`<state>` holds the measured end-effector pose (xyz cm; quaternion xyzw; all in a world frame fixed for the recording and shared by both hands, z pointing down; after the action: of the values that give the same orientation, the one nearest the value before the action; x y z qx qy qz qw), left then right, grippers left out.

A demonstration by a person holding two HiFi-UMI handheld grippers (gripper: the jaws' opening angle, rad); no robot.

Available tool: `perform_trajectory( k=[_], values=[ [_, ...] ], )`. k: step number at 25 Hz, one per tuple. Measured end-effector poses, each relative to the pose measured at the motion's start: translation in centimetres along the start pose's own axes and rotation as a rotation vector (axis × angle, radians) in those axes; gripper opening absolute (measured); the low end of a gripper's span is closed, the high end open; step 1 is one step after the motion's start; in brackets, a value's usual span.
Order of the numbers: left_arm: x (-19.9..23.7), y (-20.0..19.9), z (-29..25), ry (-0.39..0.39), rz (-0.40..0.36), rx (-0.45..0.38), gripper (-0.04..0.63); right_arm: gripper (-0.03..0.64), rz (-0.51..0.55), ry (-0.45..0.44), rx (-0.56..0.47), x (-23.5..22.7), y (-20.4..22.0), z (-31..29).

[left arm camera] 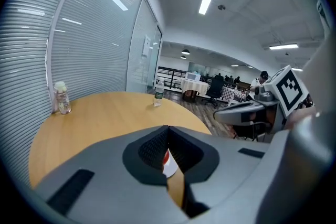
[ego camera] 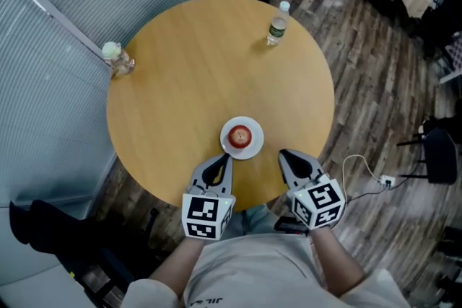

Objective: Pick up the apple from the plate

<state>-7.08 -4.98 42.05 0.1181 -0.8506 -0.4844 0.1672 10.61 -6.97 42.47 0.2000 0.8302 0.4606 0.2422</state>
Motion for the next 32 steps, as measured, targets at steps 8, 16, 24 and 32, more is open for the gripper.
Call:
perform_trajectory(
  k=[8,16,24,32],
  values=[
    [1.2,1.8,-2.3,-0.005,0.015,0.037,0.002,0.032,-0.017,-0.011,0.049,-1.0,1.4,-2.1],
    [2.2,3.5,-4.3,-0.016,0.02,0.088,0.003,0.032,-0.036,-0.015,0.086,-1.6,2.5,-4.0],
    [2.6,5.4,-6.6,-0.001,0.005,0.151,0.003,0.032,-0.05,-0.035,0.12,-1.5,3.6,-5.9],
    [3.0,6.7,-8.7,0.002,-0.005,0.198,0.057,0.032,-0.068,-0.033,0.148,-2.5,4.4,-6.8]
  ],
)
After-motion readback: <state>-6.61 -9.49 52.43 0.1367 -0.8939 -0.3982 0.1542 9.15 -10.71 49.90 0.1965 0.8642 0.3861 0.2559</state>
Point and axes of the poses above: the fingertips, and each gripper's own axes: z backward along the fingers, x to its left, y out of its underside, the point moved 5 cm from there along z, backward along the fingers
